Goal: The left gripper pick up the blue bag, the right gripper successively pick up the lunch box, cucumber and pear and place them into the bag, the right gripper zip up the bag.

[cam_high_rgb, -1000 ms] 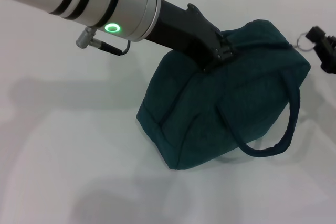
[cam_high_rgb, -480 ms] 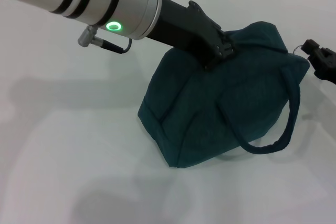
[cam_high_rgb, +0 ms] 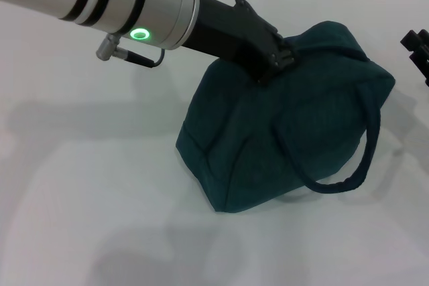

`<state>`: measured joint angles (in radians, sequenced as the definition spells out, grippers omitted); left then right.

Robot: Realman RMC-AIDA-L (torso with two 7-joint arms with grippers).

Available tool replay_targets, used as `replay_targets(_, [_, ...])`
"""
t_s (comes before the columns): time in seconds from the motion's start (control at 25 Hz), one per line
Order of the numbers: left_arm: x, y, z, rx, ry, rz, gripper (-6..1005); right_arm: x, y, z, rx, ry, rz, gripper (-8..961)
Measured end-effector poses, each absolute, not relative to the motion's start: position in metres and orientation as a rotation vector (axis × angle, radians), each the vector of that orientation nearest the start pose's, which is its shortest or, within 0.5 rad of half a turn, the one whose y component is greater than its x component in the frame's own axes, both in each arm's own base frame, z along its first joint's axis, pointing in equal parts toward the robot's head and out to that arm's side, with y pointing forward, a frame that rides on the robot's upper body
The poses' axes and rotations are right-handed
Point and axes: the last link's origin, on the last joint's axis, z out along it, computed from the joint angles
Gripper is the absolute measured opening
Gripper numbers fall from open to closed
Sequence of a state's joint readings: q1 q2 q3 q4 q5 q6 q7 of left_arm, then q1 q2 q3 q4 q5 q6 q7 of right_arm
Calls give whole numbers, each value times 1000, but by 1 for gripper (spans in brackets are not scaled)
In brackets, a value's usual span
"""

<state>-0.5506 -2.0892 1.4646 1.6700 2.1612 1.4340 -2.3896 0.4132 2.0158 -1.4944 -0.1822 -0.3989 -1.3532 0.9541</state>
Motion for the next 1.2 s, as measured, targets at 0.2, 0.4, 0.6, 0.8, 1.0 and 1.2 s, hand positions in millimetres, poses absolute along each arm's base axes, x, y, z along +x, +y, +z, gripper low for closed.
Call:
replay_targets(0.2, [-60, 330, 12, -2839, -368, -272, 126, 305, 320, 3, -1888, 842, 1215, 326])
replay_targets(0.4, [-65, 335, 31, -2768, -386, -489, 217, 309, 314, 8, -1864, 831, 1241, 501])
replay_targets(0.6, [-82, 336, 59, -2720, -424, -769, 413, 309, 304, 23, -1856, 768, 1305, 788])
replay_targets(0.8, [-119, 318, 78, -2713, -344, -983, 621, 295, 287, 47, -1997, 571, 1426, 842])
replay_targets(1.0, [-183, 289, 87, -2697, -342, -1073, 816, 280, 267, 62, -2254, 365, 1492, 886])
replay_targets(1.2, [-243, 260, 67, -2714, -498, -1003, 867, 276, 255, 52, -2453, 245, 1426, 886])
